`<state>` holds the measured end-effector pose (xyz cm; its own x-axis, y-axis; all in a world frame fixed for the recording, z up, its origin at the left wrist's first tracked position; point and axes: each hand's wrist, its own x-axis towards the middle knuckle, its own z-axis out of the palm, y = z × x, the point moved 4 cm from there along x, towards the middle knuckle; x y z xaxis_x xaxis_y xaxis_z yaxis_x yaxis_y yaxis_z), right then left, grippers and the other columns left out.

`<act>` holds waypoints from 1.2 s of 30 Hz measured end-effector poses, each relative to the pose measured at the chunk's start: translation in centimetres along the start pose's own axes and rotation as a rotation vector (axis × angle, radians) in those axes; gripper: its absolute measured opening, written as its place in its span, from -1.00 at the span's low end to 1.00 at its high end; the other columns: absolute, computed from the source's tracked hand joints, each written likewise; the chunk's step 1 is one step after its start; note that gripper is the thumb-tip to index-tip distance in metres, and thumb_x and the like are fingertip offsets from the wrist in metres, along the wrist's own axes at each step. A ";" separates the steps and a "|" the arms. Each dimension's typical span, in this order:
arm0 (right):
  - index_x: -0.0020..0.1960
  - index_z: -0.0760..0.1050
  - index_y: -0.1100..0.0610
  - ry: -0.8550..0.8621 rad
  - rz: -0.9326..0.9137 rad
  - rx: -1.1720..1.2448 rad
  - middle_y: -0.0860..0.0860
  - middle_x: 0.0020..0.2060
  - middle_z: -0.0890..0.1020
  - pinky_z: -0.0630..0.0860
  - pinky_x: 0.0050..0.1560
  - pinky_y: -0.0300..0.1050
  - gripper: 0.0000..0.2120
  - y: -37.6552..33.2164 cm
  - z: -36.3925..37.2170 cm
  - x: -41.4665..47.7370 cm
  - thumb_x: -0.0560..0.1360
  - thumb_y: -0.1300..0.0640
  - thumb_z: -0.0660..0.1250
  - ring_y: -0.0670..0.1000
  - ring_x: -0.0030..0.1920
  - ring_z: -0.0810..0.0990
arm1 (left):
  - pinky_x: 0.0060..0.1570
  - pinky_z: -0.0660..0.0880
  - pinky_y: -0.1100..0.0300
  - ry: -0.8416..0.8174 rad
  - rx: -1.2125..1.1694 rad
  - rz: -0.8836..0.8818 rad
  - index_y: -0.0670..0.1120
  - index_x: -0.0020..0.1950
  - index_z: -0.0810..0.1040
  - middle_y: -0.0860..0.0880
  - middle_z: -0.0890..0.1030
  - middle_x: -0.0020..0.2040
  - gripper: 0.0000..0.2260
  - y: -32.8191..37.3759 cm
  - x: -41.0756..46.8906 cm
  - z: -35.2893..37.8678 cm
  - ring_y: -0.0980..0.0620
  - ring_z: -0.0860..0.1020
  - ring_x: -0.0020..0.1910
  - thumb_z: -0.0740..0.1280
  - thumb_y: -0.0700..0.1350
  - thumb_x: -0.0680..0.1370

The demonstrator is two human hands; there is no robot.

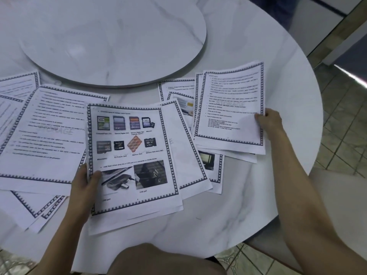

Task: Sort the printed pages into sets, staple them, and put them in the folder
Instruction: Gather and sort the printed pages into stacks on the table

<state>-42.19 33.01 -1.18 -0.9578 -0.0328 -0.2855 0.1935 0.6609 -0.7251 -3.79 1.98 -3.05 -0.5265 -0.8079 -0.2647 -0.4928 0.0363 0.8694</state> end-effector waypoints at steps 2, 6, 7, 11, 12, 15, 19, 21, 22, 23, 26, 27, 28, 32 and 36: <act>0.04 0.54 0.34 0.037 0.028 -0.163 0.25 -0.01 0.60 0.38 -0.08 -0.17 -0.75 0.4 0.8 0.0 0.45 0.20 0.28 0.20 0.02 0.56 | 0.08 0.33 0.10 -0.003 -0.011 -0.009 -0.20 0.28 0.41 -0.06 0.48 0.11 -0.73 0.1 -0.1 0.1 -0.04 0.44 0.06 0.13 -0.29 0.59; 0.26 0.32 0.33 0.097 0.164 -0.342 0.27 0.30 0.32 0.39 0.17 0.03 -0.49 0.8 2.9 -0.3 0.42 0.08 0.33 0.25 0.32 0.29 | 0.08 0.33 0.10 -0.007 -0.013 -0.024 -0.18 0.26 0.42 -0.08 0.50 0.10 -0.74 -0.2 0.0 0.0 -0.05 0.45 0.06 0.14 -0.28 0.58; 0.30 0.25 0.34 0.121 0.187 -0.375 0.26 0.33 0.26 0.37 0.21 0.06 -0.45 0.7 3.2 -0.5 0.44 0.10 0.34 0.23 0.35 0.25 | 0.09 0.34 0.09 -0.010 -0.014 -0.027 -0.17 0.26 0.42 -0.07 0.50 0.11 -0.74 -0.3 0.0 0.0 -0.05 0.45 0.07 0.14 -0.27 0.58; 0.30 0.24 0.31 0.194 0.243 -0.384 0.23 0.34 0.26 0.33 0.26 0.06 -0.45 0.8 3.8 -0.5 0.42 0.14 0.36 0.21 0.34 0.28 | 0.10 0.34 0.10 -0.009 -0.024 -0.029 -0.14 0.28 0.41 -0.02 0.49 0.11 -0.72 -0.2 -0.1 0.0 -0.03 0.46 0.07 0.14 -0.27 0.59; 0.31 0.25 0.29 0.199 0.252 -0.368 0.22 0.33 0.28 0.31 0.27 0.07 -0.45 0.9 3.7 -0.4 0.42 0.14 0.36 0.21 0.33 0.30 | 0.10 0.33 0.11 -0.006 -0.028 -0.023 -0.14 0.28 0.41 -0.02 0.49 0.11 -0.72 -0.1 -0.2 0.0 -0.02 0.46 0.07 0.14 -0.27 0.59; 0.27 0.33 0.26 0.218 0.260 -0.269 0.19 0.30 0.36 0.32 0.26 0.07 -0.51 1.3 3.6 -0.7 0.39 0.15 0.36 0.21 0.28 0.39 | 0.06 0.34 0.11 0.041 -0.029 -0.012 -0.17 0.26 0.42 -0.04 0.50 0.09 -0.74 -0.2 -0.4 -0.9 -0.03 0.46 0.04 0.14 -0.27 0.58; 0.01 0.48 0.23 0.229 0.209 -0.153 0.17 0.17 0.52 0.48 0.04 0.03 -0.72 1.9 3.5 -1.0 0.32 0.17 0.33 0.21 0.10 0.55 | 0.01 0.35 0.07 0.110 -0.022 -0.021 -0.17 0.19 0.44 -0.12 0.51 0.05 -0.79 -1.5 -0.5 -3.1 -0.09 0.47 0.01 0.16 -0.27 0.58; 0.03 0.51 0.29 0.258 0.173 -0.113 0.20 0.12 0.56 0.49 -0.02 -0.01 -0.74 2.1 3.0 -1.1 0.37 0.22 0.29 0.22 0.06 0.56 | -0.01 0.37 0.06 0.141 -0.028 -0.025 -0.17 0.20 0.44 -0.13 0.51 0.06 -0.78 -2.0 -0.4 -4.2 -0.09 0.46 0.01 0.16 -0.27 0.57; 0.02 0.52 0.29 0.272 0.153 -0.100 0.21 0.09 0.57 0.48 -0.01 -0.02 -0.77 2.0 2.6 -1.2 0.40 0.24 0.26 0.22 0.06 0.57 | -0.04 0.38 0.07 0.159 -0.029 -0.027 -0.17 0.20 0.44 -0.12 0.50 0.05 -0.78 -2.2 -0.3 -4.6 -0.08 0.46 0.01 0.16 -0.27 0.57; -0.03 0.52 0.27 0.276 0.140 -0.082 0.22 0.03 0.59 0.47 -0.01 -0.03 -0.83 2.0 2.1 -1.4 0.42 0.26 0.23 0.20 0.05 0.57 | -0.06 0.39 0.07 0.178 -0.030 -0.024 -0.15 0.19 0.45 -0.11 0.49 0.05 -0.78 -2.3 -0.2 -5.1 -0.08 0.45 0.01 0.17 -0.27 0.57; -0.08 0.47 0.21 0.250 0.123 -0.002 0.16 -0.13 0.53 0.39 -0.10 -0.12 -0.88 2.6 0.2 -1.2 0.45 0.30 0.17 0.08 -0.09 0.50 | -0.02 0.36 0.00 0.218 -0.040 -0.006 0.03 -0.06 0.45 -0.12 0.49 -0.01 -0.83 -2.5 -0.2 -6.1 -0.08 0.45 -0.04 0.17 -0.24 0.56; -0.04 0.49 0.24 0.250 0.130 0.017 0.15 -0.11 0.53 0.37 -0.10 -0.15 -0.85 3.0 -0.6 -1.2 0.46 0.30 0.18 0.05 -0.11 0.47 | -0.02 0.36 -0.01 0.231 -0.039 0.000 0.07 -0.13 0.44 -0.11 0.49 -0.03 -0.79 -2.6 -0.1 -6.4 -0.07 0.44 -0.05 0.17 -0.24 0.56; 0.02 0.51 0.31 0.249 0.138 0.033 0.16 -0.07 0.55 0.37 -0.11 -0.16 -0.81 3.4 -1.3 -1.2 0.46 0.29 0.19 0.04 -0.11 0.46 | -0.02 0.37 -0.02 0.245 -0.046 0.003 0.08 -0.15 0.44 -0.11 0.49 -0.05 -0.78 -2.5 -0.2 -6.6 -0.07 0.44 -0.05 0.17 -0.24 0.56; 0.15 0.45 0.40 0.191 0.158 0.100 0.33 0.15 0.54 0.45 -0.18 -0.08 -0.70 5.3 -4.3 -1.9 0.49 0.25 0.22 0.05 -0.07 0.47 | 0.05 0.40 -0.04 0.282 -0.074 -0.009 -0.07 0.12 0.47 -0.12 0.51 0.03 -0.81 -2.7 -0.5 -7.6 -0.10 0.48 0.01 0.17 -0.23 0.56; 0.28 0.38 0.35 0.116 0.146 0.134 0.29 0.24 0.49 0.41 0.14 0.00 -0.67 6.4 -6.4 -3.9 0.56 0.24 0.20 0.12 0.07 0.49 | 0.08 0.40 -0.08 0.309 -0.069 -0.014 -0.09 0.16 0.46 -0.12 0.51 0.05 -0.80 -3.4 -0.6 -8.5 -0.12 0.48 0.04 0.18 -0.20 0.55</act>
<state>-38.62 42.18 -0.70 -0.9340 0.1474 -0.3254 0.3511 0.5464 -0.7603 4.03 -2.66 -2.31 -0.2796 -0.9489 -0.1467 -0.4451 -0.0073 0.8955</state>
